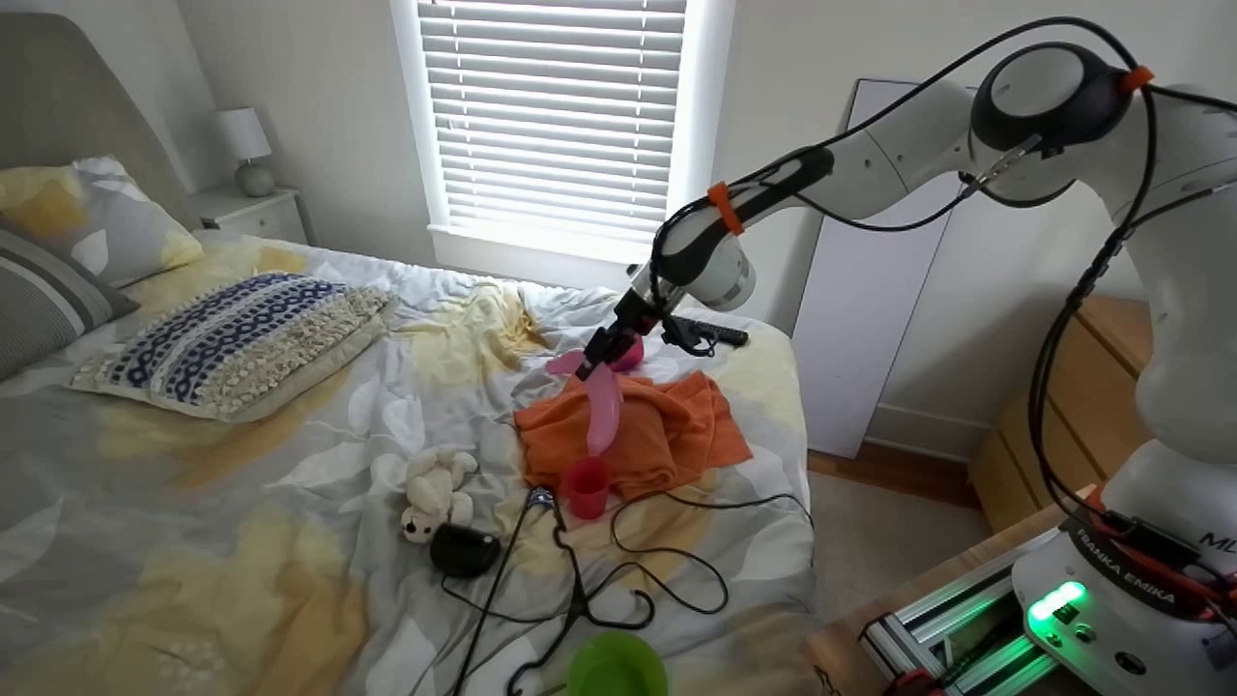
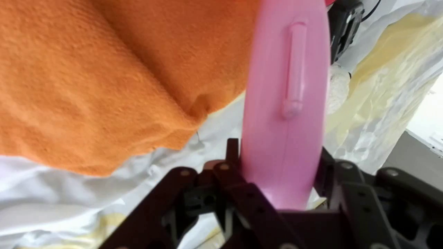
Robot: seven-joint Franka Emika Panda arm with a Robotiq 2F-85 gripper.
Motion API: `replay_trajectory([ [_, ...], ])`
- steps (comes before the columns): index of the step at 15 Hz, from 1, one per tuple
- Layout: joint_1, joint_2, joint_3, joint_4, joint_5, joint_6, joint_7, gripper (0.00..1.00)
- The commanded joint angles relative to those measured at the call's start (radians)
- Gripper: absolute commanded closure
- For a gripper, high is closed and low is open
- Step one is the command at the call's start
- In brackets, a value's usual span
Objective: Put the pink thing into the cup
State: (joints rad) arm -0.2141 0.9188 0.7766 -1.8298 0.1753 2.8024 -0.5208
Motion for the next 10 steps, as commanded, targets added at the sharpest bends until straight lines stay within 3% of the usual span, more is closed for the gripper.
replay_trajectory([
  [1, 0.025, -0.165, 0.012, -0.138, -0.031, 0.084, 0.052, 0.76],
  [8, 0.170, -0.342, -0.024, -0.243, -0.034, 0.107, 0.216, 0.76],
  [10, 0.255, -0.406, -0.104, -0.265, -0.045, 0.101, 0.305, 0.76],
])
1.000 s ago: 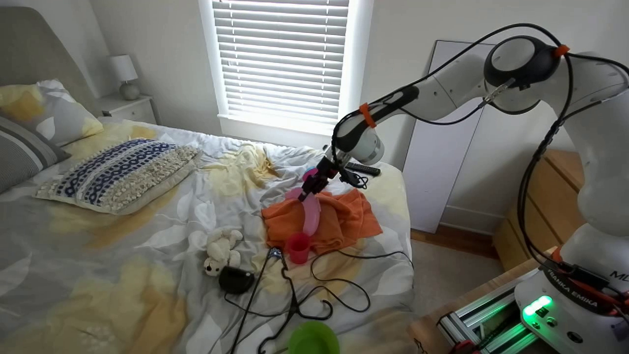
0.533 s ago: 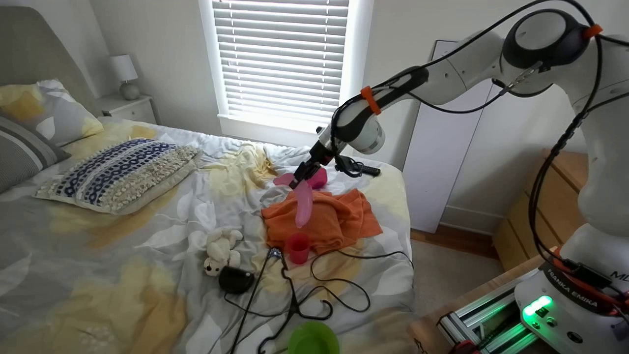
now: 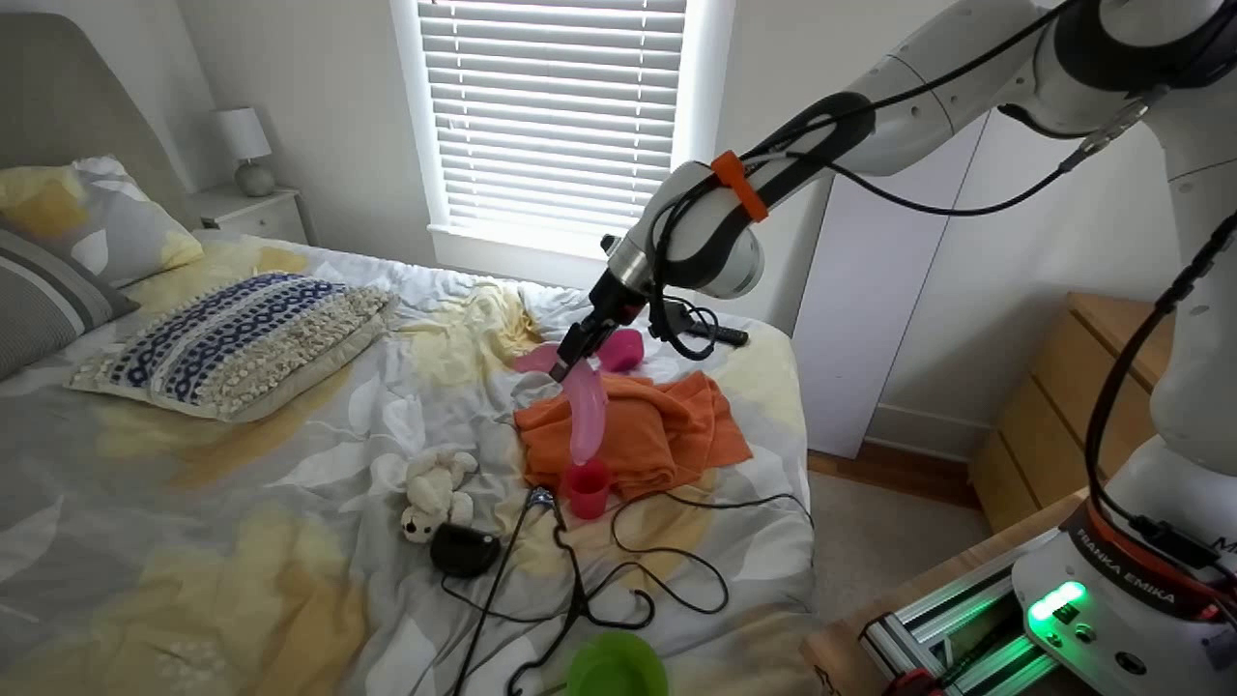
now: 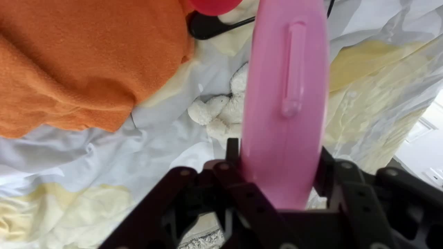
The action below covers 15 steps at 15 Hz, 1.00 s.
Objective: Put the pink thing into the cup
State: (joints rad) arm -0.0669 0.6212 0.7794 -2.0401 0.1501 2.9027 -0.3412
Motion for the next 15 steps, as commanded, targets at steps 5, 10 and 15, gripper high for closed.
replay_trajectory([
  [5, 0.308, -0.174, -0.325, -0.085, -0.066, 0.004, 0.272, 0.76],
  [10, 0.449, -0.137, -0.483, -0.047, -0.133, 0.015, 0.366, 0.76],
  [15, 0.476, -0.101, -0.500, -0.008, -0.132, 0.021, 0.380, 0.76],
])
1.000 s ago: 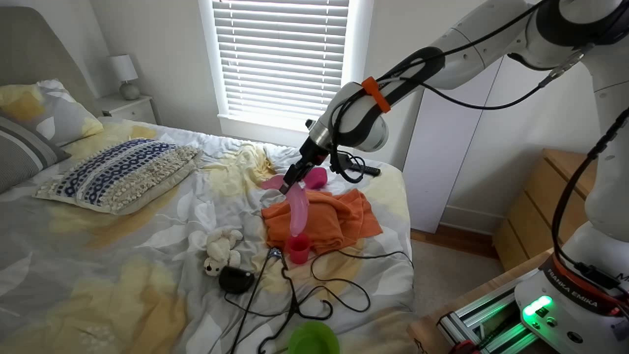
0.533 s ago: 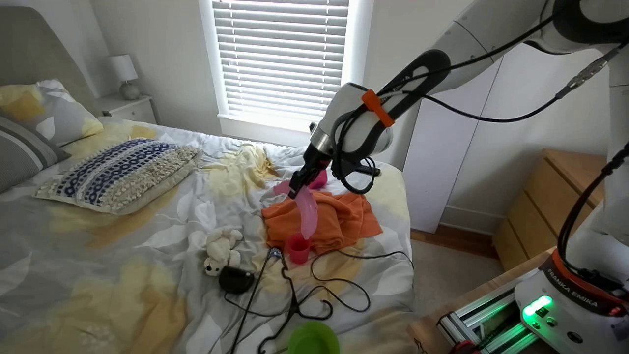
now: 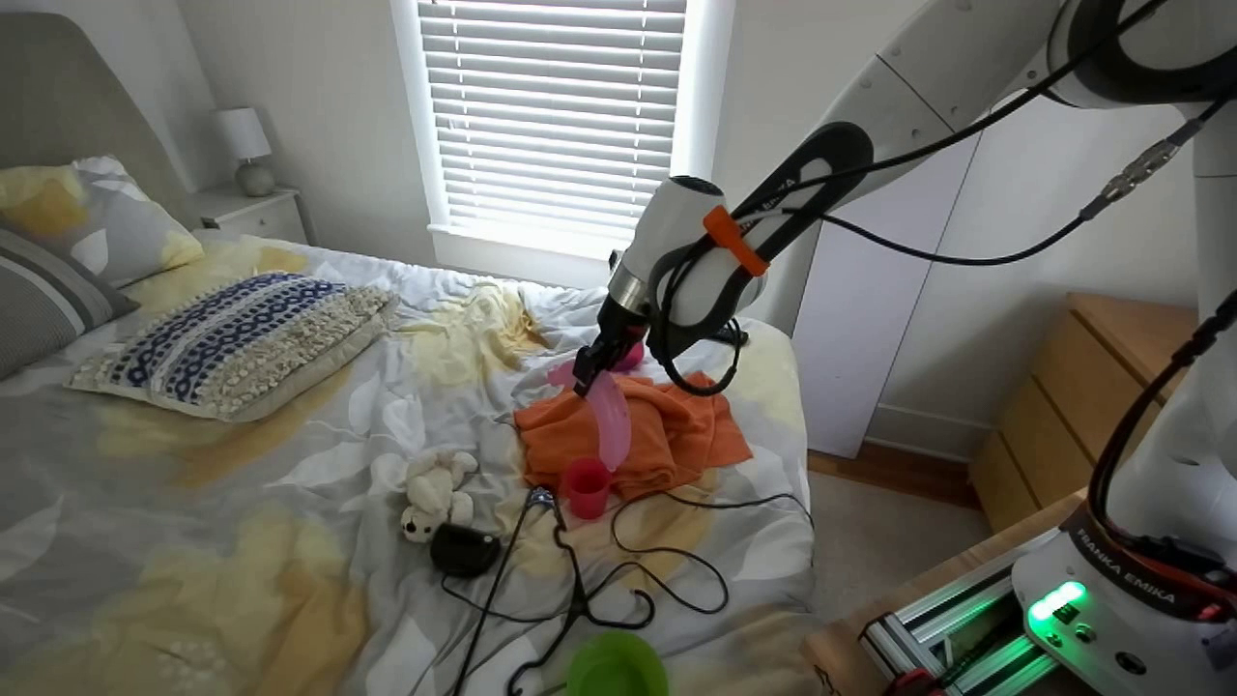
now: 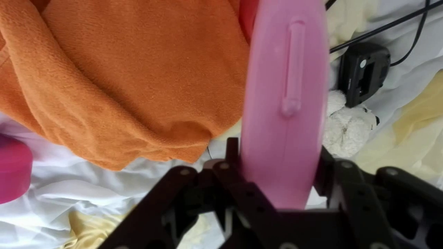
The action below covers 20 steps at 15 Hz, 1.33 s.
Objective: Put the pink thing into the cup
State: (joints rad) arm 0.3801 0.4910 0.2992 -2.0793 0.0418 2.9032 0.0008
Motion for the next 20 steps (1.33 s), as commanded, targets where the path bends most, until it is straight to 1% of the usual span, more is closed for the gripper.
replay_trajectory([
  [1, 0.024, 0.037, -0.012, 0.040, -0.017, 0.022, 0.032, 0.76],
  [7, 0.013, 0.112, 0.009, 0.109, -0.006, 0.023, 0.009, 0.76],
  [8, -0.016, 0.131, 0.047, 0.122, 0.009, 0.028, -0.025, 0.76],
  [9, 0.000, 0.078, 0.014, 0.082, -0.006, 0.000, 0.002, 0.51],
  [12, -0.007, 0.113, 0.031, 0.109, -0.003, 0.009, -0.005, 0.51],
  [13, -0.008, 0.117, 0.032, 0.112, -0.003, 0.011, -0.005, 0.76],
  [18, 0.003, 0.176, 0.030, 0.138, -0.007, 0.072, -0.008, 0.76],
  [20, 0.023, 0.192, 0.009, 0.132, -0.013, 0.100, 0.011, 0.76],
])
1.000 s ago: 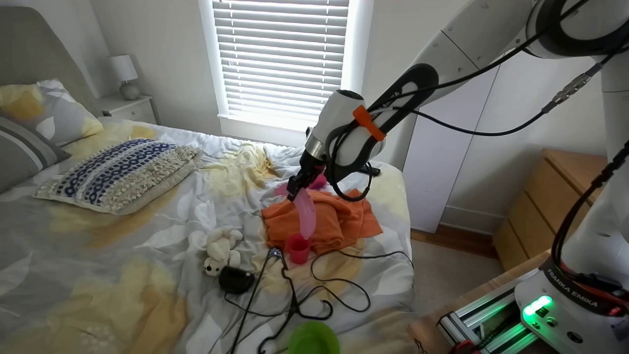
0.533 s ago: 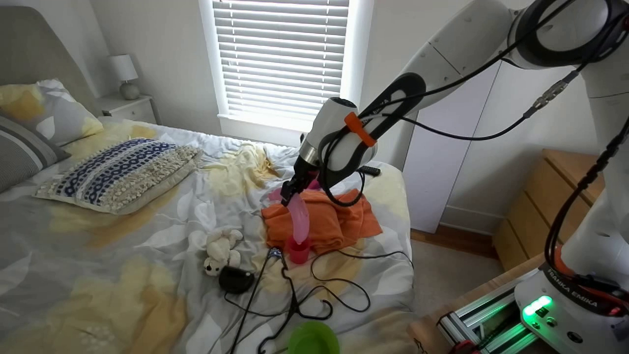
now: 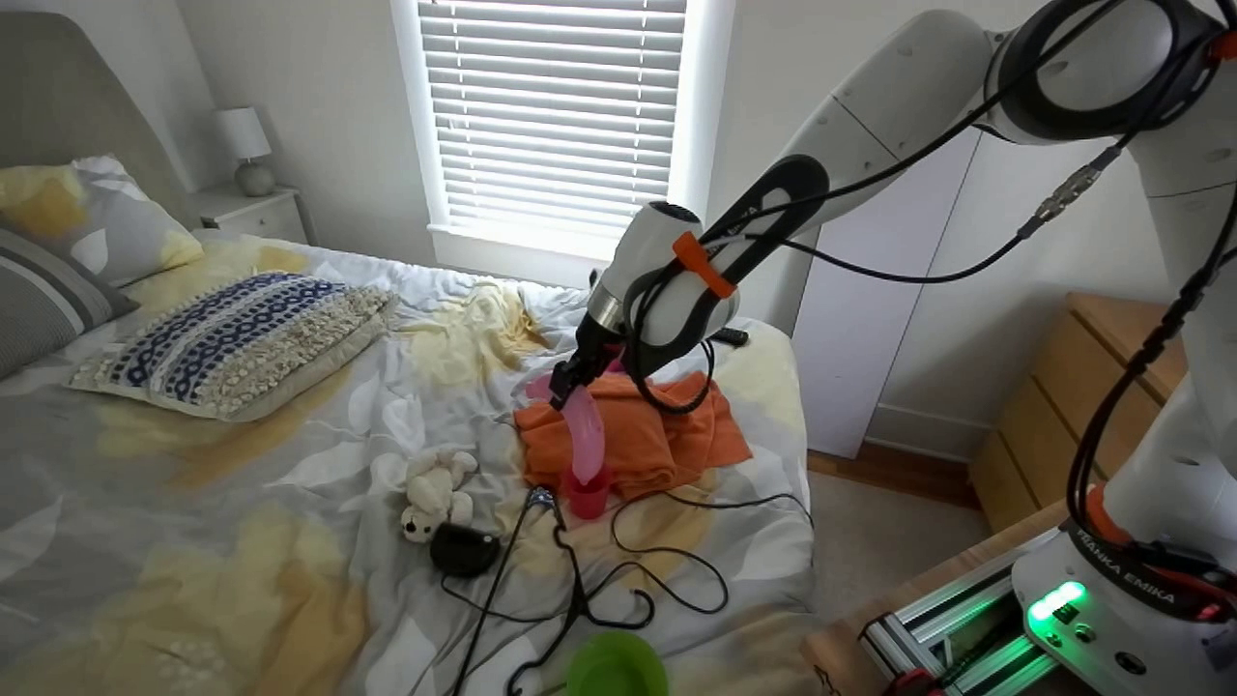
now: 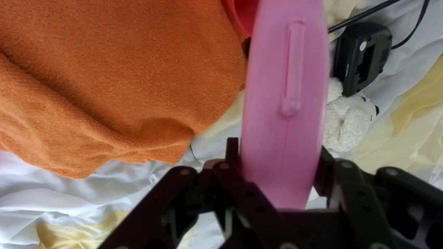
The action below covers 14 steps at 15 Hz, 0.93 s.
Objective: Put the pink thing into the cup
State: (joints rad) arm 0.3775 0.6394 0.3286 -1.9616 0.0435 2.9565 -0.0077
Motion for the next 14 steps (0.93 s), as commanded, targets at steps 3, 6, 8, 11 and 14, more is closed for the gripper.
replay_trajectory([
  [3, 0.042, 0.066, -0.034, 0.006, -0.018, 0.101, 0.028, 0.76],
  [6, 0.062, 0.090, -0.050, 0.007, -0.026, 0.151, 0.023, 0.76],
  [8, 0.079, 0.105, -0.065, 0.005, -0.030, 0.181, 0.022, 0.76],
  [11, 0.091, 0.134, -0.075, -0.003, -0.053, 0.240, 0.000, 0.76],
  [14, 0.068, 0.167, -0.046, -0.006, -0.077, 0.278, -0.024, 0.76],
])
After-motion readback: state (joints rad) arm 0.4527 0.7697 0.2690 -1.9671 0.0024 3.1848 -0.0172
